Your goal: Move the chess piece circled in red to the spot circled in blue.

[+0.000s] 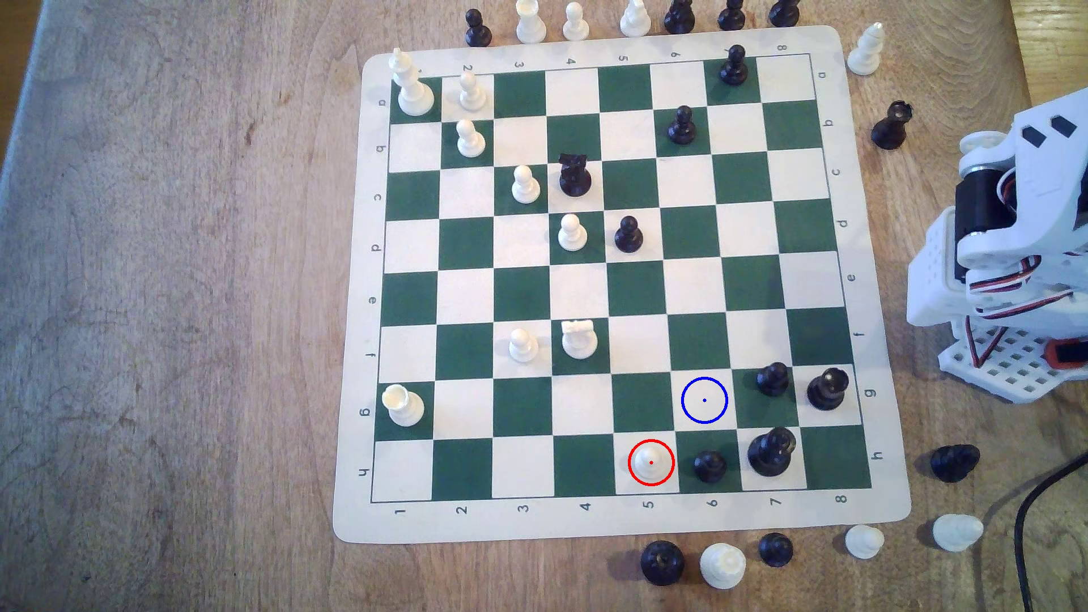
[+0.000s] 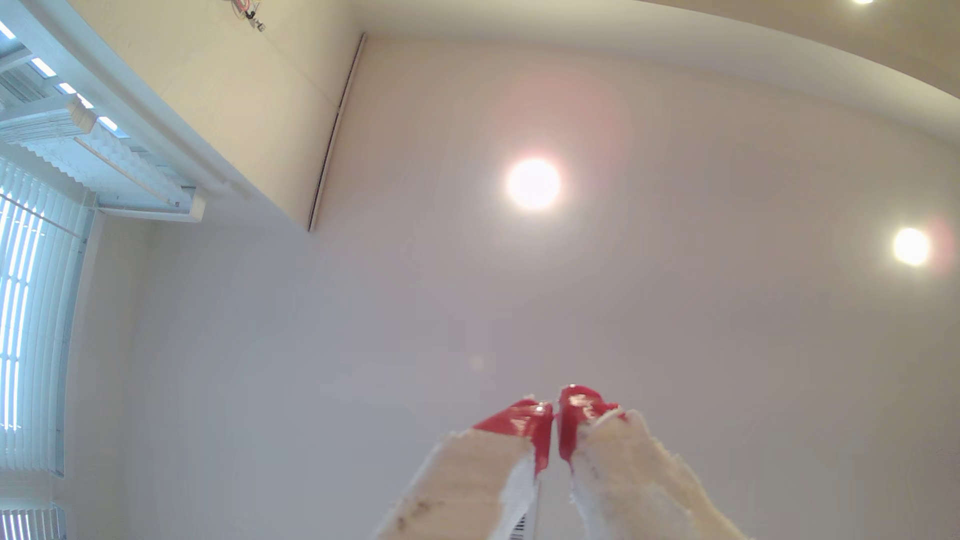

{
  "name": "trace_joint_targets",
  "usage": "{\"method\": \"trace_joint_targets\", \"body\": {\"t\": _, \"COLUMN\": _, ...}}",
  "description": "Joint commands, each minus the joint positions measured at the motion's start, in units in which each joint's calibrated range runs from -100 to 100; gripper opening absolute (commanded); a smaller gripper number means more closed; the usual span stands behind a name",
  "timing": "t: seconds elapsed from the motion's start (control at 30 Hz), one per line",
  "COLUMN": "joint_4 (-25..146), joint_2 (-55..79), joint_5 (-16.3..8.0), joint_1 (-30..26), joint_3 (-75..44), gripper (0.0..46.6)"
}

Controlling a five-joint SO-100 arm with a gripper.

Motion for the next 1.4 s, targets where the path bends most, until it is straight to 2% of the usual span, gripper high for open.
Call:
{"method": "trace_joint_targets", "body": {"t": 0.0, "joint_4": -0.9, "joint_2": -0.3, "joint_5": 0.3, "joint_1": -1.3, "joint_3": 1.2, "gripper": 0.2}}
{"method": "trace_joint_targets", "body": {"t": 0.17, "joint_4": 3.7, "joint_2": -0.3, "joint_5": 0.3, "joint_1": -1.5, "joint_3": 1.2, "gripper": 0.2}}
{"method": "trace_joint_targets", "body": {"t": 0.4, "joint_4": 28.9, "joint_2": -0.3, "joint_5": 0.0, "joint_1": -0.7, "joint_3": 1.2, "gripper": 0.2}}
{"method": "trace_joint_targets", "body": {"t": 0.67, "joint_4": 49.0, "joint_2": -0.3, "joint_5": 0.0, "joint_1": -1.0, "joint_3": -1.0, "gripper": 0.2}}
{"method": "trace_joint_targets", "body": {"t": 0.8, "joint_4": 66.1, "joint_2": -0.2, "joint_5": 0.0, "joint_1": -1.3, "joint_3": -6.3, "gripper": 0.2}}
{"method": "trace_joint_targets", "body": {"t": 0.9, "joint_4": 85.1, "joint_2": -0.2, "joint_5": 0.2, "joint_1": -3.1, "joint_3": -12.0, "gripper": 0.2}}
{"method": "trace_joint_targets", "body": {"t": 0.97, "joint_4": 90.7, "joint_2": -0.2, "joint_5": -0.1, "joint_1": -3.4, "joint_3": -13.6, "gripper": 0.2}}
{"method": "trace_joint_targets", "body": {"t": 1.0, "joint_4": 96.4, "joint_2": -0.2, "joint_5": -0.1, "joint_1": -3.4, "joint_3": -14.6, "gripper": 1.9}}
{"method": "trace_joint_targets", "body": {"t": 1.07, "joint_4": 105.3, "joint_2": -0.2, "joint_5": 0.0, "joint_1": -3.4, "joint_3": -17.0, "gripper": 2.5}}
{"method": "trace_joint_targets", "body": {"t": 1.13, "joint_4": 115.0, "joint_2": -0.2, "joint_5": 0.3, "joint_1": -4.1, "joint_3": -20.9, "gripper": 3.7}}
{"method": "trace_joint_targets", "body": {"t": 1.2, "joint_4": 123.0, "joint_2": -0.2, "joint_5": 3.9, "joint_1": -5.6, "joint_3": -23.5, "gripper": 4.6}}
{"method": "trace_joint_targets", "body": {"t": 1.3, "joint_4": 133.9, "joint_2": 0.3, "joint_5": 5.7, "joint_1": -10.7, "joint_3": -26.8, "gripper": 5.7}}
{"method": "trace_joint_targets", "body": {"t": 1.37, "joint_4": 139.3, "joint_2": 1.4, "joint_5": 5.8, "joint_1": -13.4, "joint_3": -29.3, "gripper": 5.9}}
